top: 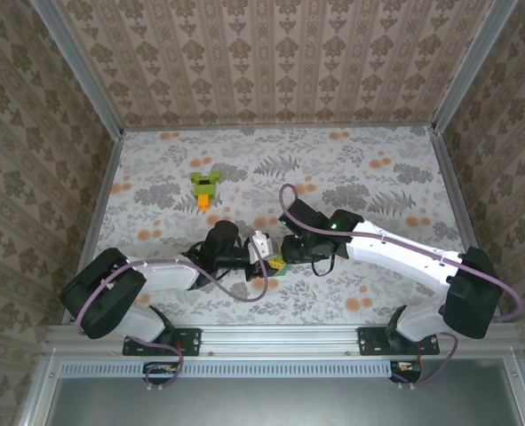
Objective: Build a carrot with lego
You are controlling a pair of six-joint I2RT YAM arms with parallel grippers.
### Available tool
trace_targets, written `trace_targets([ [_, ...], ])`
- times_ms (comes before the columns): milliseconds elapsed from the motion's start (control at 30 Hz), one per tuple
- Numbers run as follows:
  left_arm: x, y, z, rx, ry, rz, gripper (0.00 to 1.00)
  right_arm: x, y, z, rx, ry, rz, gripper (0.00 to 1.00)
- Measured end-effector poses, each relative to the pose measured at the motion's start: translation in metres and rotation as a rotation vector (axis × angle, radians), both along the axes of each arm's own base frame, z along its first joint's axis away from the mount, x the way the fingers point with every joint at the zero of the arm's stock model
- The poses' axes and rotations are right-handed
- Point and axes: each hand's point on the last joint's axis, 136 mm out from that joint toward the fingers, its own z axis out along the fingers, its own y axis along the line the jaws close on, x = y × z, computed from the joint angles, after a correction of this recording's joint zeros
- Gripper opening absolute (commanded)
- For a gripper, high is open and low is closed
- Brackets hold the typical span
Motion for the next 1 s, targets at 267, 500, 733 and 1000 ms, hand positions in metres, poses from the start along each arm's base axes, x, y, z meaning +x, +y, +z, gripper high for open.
trace_targets([
  [267,-0.0001,0.0,0.0,0.0,0.0,-0.001,0.31,0.0018,-0.0006,0.0003,-0.008,-0.013,0.009,0.19],
  [500,-0.0002,0.0,0.0001,0.0,0.001,-0.001,0.3,0.0043,0.0026,-0.0004,0.0,-0.019,0.01,0.2],
  [733,0.0001,0.0001,0.0,0.0,0.0,0.0,0.3,0.0034,0.0052,-0.0047,-0.003,-0.006,0.025,0.2],
  [1000,0.0006,0.0001,-0.0002,0.001,0.001,0.003,0.3,0.0042,0.0059,-0.0061,-0.015,-0.005,0.044,0.21],
])
